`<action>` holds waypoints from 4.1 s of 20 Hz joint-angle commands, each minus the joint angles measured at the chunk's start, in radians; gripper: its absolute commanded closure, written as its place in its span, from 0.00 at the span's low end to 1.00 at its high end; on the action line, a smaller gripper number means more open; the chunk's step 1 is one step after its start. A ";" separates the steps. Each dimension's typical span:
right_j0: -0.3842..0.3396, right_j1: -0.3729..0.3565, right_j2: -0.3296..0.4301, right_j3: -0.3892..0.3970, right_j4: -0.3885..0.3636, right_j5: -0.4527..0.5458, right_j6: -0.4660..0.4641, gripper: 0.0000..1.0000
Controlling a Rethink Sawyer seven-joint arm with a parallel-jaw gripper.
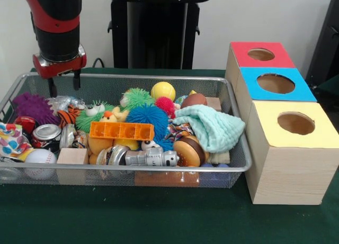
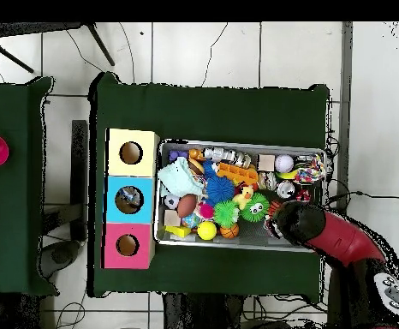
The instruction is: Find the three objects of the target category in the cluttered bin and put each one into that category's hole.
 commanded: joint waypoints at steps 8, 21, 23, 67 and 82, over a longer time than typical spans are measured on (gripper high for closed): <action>-0.043 0.080 0.077 -0.024 -0.070 -0.098 0.133 0.00; -0.082 0.135 0.117 -0.008 -0.087 -0.154 0.131 0.00; -0.083 0.148 0.123 -0.011 -0.088 -0.165 0.134 0.00; -0.260 0.281 0.305 0.017 -0.051 -0.371 0.255 0.00; -0.062 0.355 0.080 -0.086 -0.044 -0.419 0.312 1.00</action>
